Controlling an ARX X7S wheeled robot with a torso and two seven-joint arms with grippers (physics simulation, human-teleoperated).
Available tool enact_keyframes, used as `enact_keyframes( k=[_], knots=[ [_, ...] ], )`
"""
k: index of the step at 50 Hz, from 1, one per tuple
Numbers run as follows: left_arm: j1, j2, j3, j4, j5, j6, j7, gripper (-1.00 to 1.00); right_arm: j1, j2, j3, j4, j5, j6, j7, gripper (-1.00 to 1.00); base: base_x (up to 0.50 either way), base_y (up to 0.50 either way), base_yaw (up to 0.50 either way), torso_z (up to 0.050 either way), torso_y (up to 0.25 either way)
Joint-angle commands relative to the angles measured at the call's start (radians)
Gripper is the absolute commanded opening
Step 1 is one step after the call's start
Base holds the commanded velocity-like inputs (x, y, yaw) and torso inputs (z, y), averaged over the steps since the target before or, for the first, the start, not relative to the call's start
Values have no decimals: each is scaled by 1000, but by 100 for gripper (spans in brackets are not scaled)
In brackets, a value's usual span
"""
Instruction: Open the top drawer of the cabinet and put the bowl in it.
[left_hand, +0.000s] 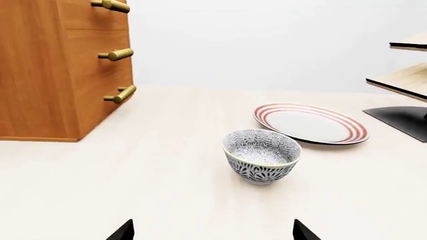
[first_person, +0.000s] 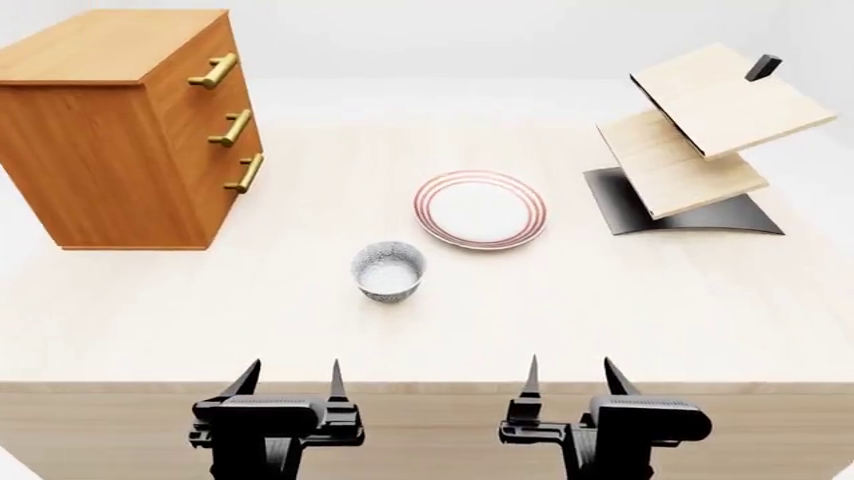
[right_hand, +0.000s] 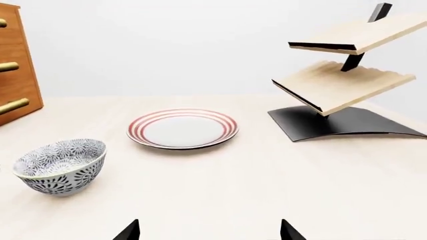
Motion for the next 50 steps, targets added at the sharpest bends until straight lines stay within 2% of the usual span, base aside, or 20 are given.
enact_keyframes(
  k=[1,50],
  knots=[
    [-3,-14,11,-1,-8,-7,-25,100,3,9,-13,0,7,4,27,100,0,500,0,0,0],
    [0,-56,45,25,-88,-11,-66,100,5,50,-61,-1,50,-10,79,100,0,500,0,0,0]
  ],
)
